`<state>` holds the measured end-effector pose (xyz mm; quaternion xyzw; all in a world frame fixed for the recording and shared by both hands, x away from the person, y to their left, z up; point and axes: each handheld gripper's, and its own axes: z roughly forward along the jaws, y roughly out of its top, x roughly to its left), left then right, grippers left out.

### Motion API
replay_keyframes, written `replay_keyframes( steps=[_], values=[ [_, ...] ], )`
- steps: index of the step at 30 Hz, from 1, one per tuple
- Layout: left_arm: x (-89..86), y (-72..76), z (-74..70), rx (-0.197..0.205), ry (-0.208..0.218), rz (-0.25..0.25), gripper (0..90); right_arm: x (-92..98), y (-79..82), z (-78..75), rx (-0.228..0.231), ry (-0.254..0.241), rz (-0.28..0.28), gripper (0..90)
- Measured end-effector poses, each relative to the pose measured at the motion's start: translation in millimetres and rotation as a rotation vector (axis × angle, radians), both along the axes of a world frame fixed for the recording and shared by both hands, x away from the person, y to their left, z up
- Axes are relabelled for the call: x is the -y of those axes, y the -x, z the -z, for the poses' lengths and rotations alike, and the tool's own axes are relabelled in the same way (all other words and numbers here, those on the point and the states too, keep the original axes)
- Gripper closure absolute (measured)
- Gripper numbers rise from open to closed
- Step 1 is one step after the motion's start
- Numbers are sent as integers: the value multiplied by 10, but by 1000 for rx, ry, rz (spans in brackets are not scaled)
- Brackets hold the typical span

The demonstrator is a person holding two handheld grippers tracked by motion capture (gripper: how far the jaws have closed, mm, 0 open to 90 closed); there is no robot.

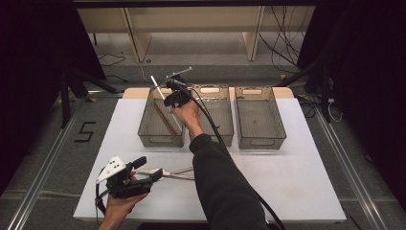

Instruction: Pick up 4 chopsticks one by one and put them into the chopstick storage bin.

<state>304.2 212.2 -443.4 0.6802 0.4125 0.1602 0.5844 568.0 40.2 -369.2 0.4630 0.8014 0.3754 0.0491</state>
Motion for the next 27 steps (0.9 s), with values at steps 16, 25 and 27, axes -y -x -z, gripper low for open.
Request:
replay_keyframes(
  steps=[16,25,27],
  values=[
    [-1,2,-1,0,5,0,159,-61,-35,116,-16,4,19,851],
    [-1,3,-2,1,10,0,159,-69,-61,169,-23,15,35,850],
    [-2,4,-3,0,11,0,159,-76,-64,183,-20,21,37,850]
  ],
)
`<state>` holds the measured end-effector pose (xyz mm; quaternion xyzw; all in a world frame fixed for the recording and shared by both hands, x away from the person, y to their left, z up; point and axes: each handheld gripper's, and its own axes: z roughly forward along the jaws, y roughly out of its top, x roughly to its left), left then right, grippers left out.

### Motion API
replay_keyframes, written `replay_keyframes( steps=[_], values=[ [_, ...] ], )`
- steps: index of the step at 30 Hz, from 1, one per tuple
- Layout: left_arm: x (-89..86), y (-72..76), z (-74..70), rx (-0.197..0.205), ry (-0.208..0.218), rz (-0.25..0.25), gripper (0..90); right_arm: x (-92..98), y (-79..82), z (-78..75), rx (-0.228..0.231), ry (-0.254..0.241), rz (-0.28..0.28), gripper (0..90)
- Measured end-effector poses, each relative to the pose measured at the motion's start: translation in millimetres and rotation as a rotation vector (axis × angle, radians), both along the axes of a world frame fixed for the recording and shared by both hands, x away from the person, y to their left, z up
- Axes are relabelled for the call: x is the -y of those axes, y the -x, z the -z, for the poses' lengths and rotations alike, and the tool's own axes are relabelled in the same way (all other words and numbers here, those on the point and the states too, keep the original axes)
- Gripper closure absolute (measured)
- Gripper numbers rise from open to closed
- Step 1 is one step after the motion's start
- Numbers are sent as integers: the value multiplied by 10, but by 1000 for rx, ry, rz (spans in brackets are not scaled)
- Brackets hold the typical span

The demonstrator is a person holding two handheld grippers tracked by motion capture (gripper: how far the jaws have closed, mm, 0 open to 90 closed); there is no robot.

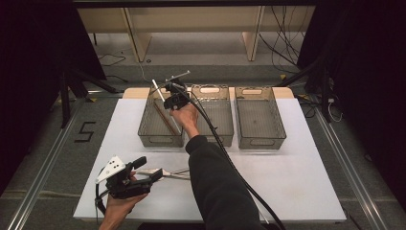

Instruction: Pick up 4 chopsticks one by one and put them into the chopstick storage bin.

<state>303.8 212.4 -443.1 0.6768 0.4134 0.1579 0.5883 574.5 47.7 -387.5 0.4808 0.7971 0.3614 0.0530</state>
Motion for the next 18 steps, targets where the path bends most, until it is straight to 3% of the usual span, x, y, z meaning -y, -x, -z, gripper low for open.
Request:
replay_keyframes(
  steps=[3,7,14,18],
  values=[
    [-1,0,1,-1,0,0,159,-13,-3,32,-7,11,-8,840],
    [-4,0,1,-1,2,0,159,-15,-14,51,-26,-18,-9,693],
    [-3,1,0,-1,0,1,159,46,33,-80,-11,-45,-39,591],
    [-4,0,1,-1,-3,0,159,94,104,-174,-2,-34,-85,514]
  ],
)
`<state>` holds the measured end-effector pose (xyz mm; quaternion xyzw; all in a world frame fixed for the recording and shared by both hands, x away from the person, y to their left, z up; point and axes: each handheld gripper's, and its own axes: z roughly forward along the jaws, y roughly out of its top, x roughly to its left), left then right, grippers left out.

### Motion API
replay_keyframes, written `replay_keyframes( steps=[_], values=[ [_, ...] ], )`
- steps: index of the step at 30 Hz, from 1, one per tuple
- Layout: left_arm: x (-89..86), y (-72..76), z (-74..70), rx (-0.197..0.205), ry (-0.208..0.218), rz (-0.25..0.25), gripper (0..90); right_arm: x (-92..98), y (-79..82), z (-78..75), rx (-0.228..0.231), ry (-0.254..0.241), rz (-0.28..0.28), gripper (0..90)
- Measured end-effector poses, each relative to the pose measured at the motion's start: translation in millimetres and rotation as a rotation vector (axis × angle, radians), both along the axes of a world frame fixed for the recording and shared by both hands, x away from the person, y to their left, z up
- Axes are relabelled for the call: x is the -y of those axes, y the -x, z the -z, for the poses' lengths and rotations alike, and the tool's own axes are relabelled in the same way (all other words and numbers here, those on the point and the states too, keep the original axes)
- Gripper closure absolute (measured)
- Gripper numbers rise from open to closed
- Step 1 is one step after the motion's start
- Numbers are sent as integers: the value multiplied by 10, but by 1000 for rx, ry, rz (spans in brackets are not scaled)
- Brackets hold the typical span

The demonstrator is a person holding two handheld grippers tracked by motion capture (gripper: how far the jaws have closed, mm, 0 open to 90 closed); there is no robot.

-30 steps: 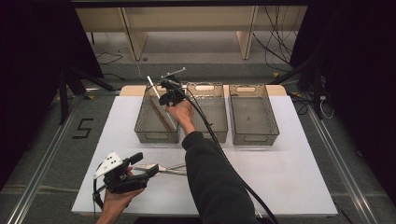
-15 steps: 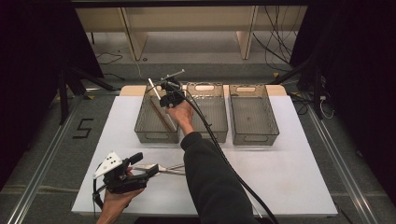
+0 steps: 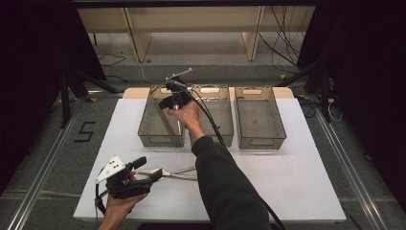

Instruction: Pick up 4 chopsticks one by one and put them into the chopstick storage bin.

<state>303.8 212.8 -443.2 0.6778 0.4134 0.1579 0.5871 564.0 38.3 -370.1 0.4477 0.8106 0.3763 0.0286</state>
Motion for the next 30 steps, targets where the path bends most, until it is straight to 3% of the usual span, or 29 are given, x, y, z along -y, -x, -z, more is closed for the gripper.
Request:
replay_keyframes(
  steps=[11,19,30],
  values=[
    [3,-1,6,0,-8,-4,159,330,292,-157,38,28,-83,394],
    [7,-1,10,-1,-15,-3,159,679,562,-237,68,30,-104,362],
    [12,-2,16,-2,-24,-6,159,1205,936,-244,86,71,-121,346]
  ],
)
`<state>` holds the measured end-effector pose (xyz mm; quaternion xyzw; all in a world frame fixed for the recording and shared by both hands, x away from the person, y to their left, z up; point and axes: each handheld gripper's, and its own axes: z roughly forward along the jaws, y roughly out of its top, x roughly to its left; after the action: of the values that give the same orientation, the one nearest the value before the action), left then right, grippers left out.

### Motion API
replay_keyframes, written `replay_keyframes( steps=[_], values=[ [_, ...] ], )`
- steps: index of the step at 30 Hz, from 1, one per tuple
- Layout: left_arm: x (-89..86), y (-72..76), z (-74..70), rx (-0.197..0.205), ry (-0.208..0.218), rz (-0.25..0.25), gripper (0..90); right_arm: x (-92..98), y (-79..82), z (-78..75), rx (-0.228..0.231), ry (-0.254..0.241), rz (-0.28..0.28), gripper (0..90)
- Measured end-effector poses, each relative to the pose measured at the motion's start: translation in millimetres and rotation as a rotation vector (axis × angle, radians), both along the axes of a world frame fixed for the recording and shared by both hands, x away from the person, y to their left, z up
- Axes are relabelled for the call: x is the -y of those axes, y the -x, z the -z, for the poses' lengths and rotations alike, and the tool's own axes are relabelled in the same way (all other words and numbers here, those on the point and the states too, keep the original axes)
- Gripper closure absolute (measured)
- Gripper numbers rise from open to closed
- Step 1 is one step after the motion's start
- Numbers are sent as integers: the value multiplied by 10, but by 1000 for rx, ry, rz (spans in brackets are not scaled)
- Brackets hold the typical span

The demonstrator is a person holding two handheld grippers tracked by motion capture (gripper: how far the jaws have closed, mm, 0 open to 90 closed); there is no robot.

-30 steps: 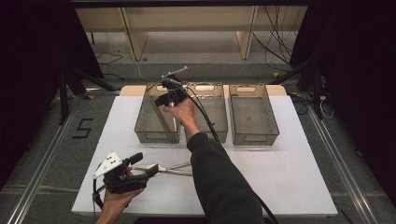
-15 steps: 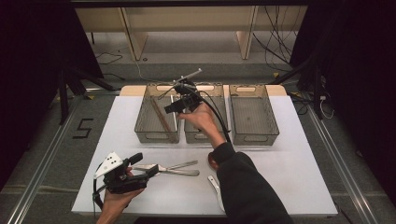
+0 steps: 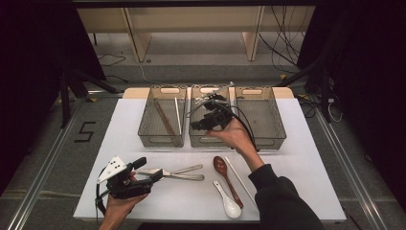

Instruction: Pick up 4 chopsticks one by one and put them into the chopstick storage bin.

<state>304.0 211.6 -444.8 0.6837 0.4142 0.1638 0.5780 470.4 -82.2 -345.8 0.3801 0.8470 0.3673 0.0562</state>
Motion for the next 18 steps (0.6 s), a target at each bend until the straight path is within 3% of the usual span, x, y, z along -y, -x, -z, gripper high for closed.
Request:
replay_keyframes(
  steps=[8,18],
  values=[
    [-1,-3,3,-1,-5,-1,159,340,253,50,-6,9,8,332],
    [4,-3,6,-4,-6,0,159,635,496,250,-52,91,17,333]
  ],
)
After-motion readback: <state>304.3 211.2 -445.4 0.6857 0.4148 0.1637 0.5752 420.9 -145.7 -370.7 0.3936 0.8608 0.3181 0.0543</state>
